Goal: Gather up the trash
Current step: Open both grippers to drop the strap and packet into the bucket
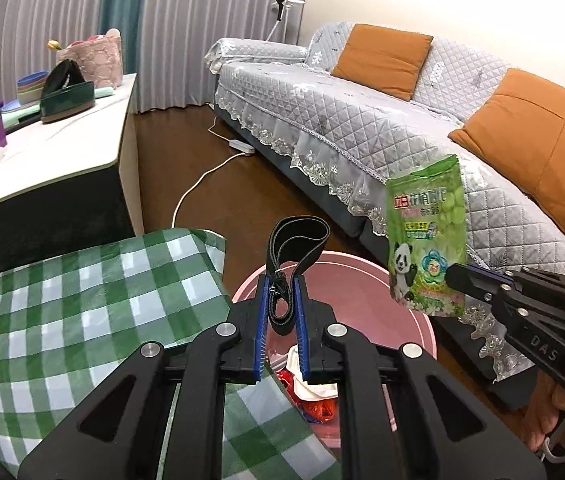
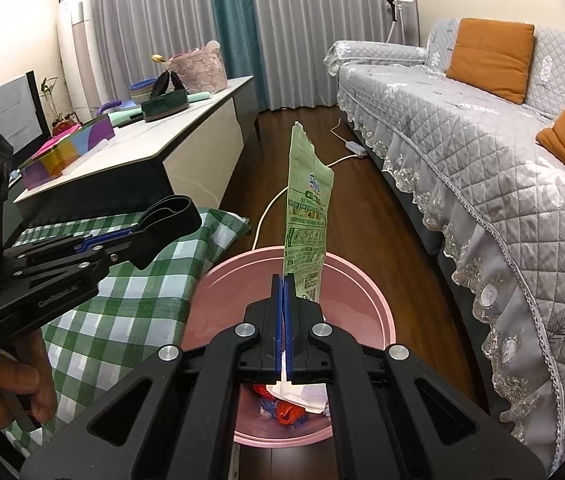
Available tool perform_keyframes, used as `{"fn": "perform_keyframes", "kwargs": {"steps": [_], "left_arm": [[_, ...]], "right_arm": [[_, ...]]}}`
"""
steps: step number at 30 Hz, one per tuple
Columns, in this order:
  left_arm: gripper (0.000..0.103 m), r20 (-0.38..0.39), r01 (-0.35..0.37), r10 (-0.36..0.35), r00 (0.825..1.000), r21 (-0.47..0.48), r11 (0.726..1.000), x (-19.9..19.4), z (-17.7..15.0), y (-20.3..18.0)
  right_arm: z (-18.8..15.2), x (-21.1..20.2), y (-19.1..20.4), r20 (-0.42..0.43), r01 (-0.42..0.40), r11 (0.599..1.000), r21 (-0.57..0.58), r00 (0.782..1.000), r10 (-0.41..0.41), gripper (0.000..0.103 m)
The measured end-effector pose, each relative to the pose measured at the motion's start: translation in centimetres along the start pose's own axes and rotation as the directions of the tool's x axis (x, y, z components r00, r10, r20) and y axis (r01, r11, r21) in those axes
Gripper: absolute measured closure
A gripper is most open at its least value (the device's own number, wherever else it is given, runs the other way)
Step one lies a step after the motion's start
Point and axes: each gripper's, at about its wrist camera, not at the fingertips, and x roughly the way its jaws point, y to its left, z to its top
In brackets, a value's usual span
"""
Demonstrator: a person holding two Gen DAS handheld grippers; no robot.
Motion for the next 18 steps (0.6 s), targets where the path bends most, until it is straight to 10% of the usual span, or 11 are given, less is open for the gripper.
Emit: {"fn": "perform_keyframes", "kwargs": {"steps": [15,18], "left_arm": [[0.088,-0.024,0.048,-0.047,0.999,0.018,0.999,2.4,0.3,-0.6],[0.065,-0.016,0.042,-0.042,0.999,0.034,0.999,2.0,0.3,-0.8]], "right_arm": [[-0.3,1.1,-0.8,-0.020,0.023,0.999,0.030,1.000,-0.023,0.101],[-0.4,1.4,-1.3,-0.037,0.045,0.998,0.045,0.998,-0.043,0.097]]}}
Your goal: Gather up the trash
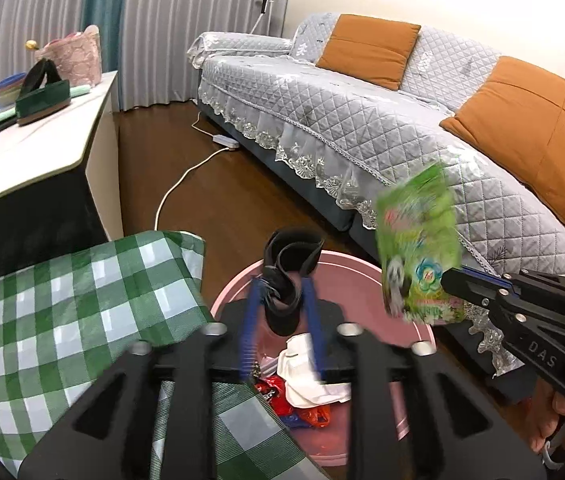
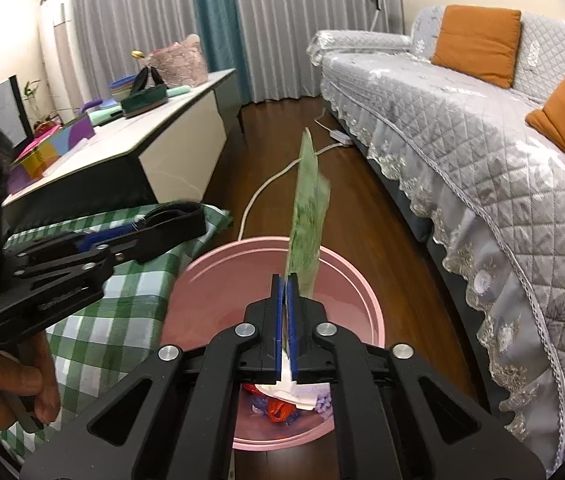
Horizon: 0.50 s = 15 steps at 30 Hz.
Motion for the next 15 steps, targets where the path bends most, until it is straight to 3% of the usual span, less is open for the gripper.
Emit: {"fn": "perform_keyframes", "kwargs": {"steps": [2,3,4,6,11,15], "left_arm": [[0.059,0.010,0.000,0.000,1.000,-0.005,1.000,-0.4,0.1,0.1],[0.059,0.011,-0.001,0.001,1.000,-0.007,1.000,-0.7,0.1,0.2],[0.058,0.013,-0.007,0.007,1.000,-0.009,1.000,-1.0,0.1,0.4],[0.054,0.020,-0.015,0.015,1.000,-0.011,1.000,-1.8,0.2,0.6],[0.033,0.063,-0.047,0.048,0.997,-0.012,0.999,-5.5,0.3,1.3],[0.022,0.092,-0.073,0.074,0.993,-0.013,0.997,-9.6,-0.2,1.8]], "right_arm": [[-0.2,0.3,-0.4,-0.015,0.004,1.000,0.015,1.000,-0.004,0.093],[-0.2,0.3,-0.4,-0.018,0.009,1.000,0.015,1.000,-0.009,0.080],[-0.3,0.3,-0.3,-0.017,0.017,1.000,0.014,1.000,-0.016,0.061],[-0.2,0.0,-0.2,-0.001,0.029,0.999,0.013,1.000,-0.029,0.041],[0.1,-1.3,0.8,0.038,0.039,0.999,0.002,0.999,-0.039,0.026],[0.3,-2.7,1.8,0.074,0.030,0.999,-0.012,0.997,-0.029,0.015]]}}
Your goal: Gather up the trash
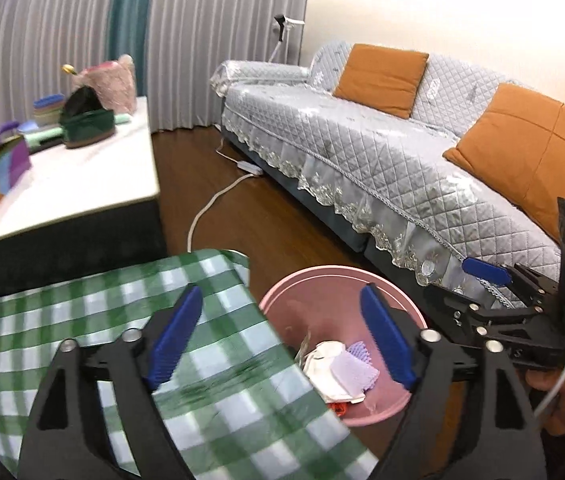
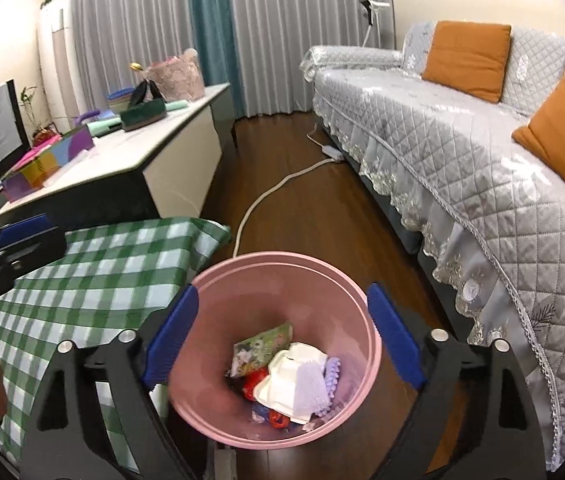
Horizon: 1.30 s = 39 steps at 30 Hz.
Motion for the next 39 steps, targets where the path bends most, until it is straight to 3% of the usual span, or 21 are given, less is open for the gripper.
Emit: {"fn": "perform_keyframes", "kwargs": {"steps": [8,16,21,32,39], "left_arm": [[0.014,0.038,-0.035,0.035,0.999,-0.005,0.999,-8.3,-2.0,2.0],[0.011,0.072,-0.127,0.137,0.988,-0.130,0.983,-15.1,-6.5,5.4],[0.010,0.046,-0.184,0.199,0.979,-0.222,0.957,-17.3,-9.5,7.1],[0.008,-0.011,-0.303,0.308,0.951,-0.216,0.928,-20.4,-14.5,6.5],[0.008,-0.021,-0.340,0.344,0.939,-0.220,0.914,-19.7,-15.3,7.2]], "right_arm": [[-0.3,-5.1,4.1,0.033,-0.089,0.995,-0.044,0.995,0.090,0.010],[-2.8,-10.1,7.8,0.066,-0.107,0.994,-0.032,0.992,0.108,0.005],[-5.0,-12.0,10.3,0.058,-0.116,0.992,-0.054,0.991,0.119,0.005],[-8.4,-14.4,13.4,0.053,-0.084,0.995,-0.062,0.995,0.087,0.005],[-8.9,-13.4,13.6,0.037,-0.058,0.997,-0.059,0.998,0.060,0.005]]}}
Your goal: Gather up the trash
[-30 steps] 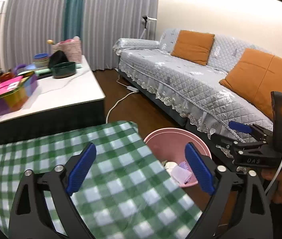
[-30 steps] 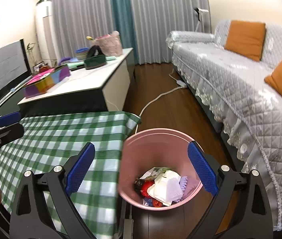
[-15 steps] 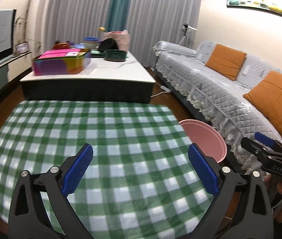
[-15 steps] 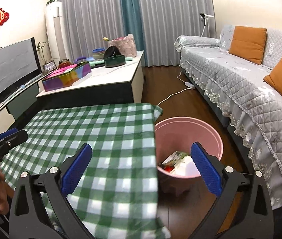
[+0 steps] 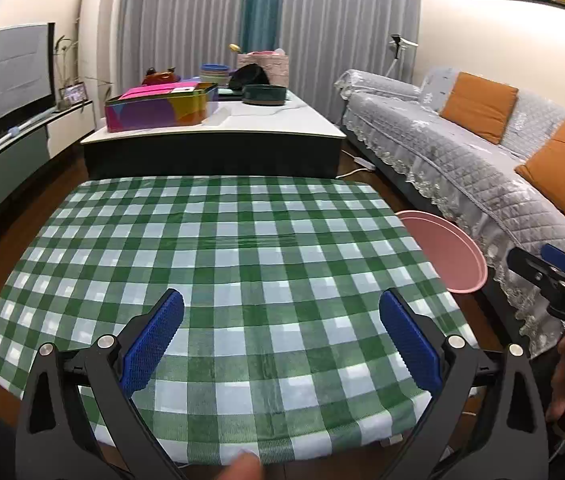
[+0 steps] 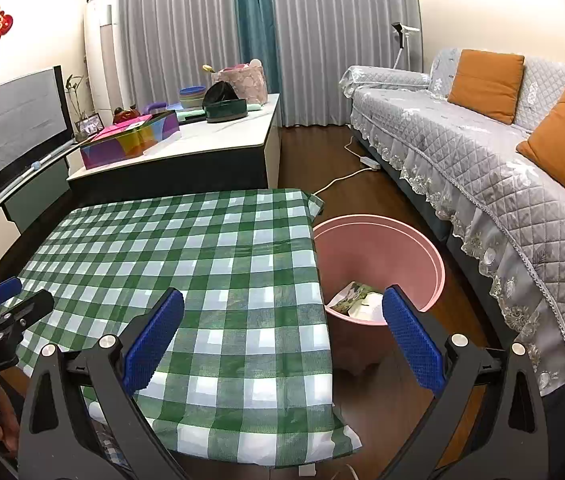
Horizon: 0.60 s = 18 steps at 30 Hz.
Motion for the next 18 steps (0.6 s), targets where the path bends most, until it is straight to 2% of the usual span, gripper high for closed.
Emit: {"fn": "perform_keyframes", "kwargs": {"steps": [18], "left_arm": [[0.008,-0.029,-0.047,0.046,0.998,-0.024,0.999,2.0,-0.4,0.2]], "right_arm": [[0.1,2.9,1.5,-0.039,0.009,1.000,-0.024,0.999,-0.010,0.005]]}}
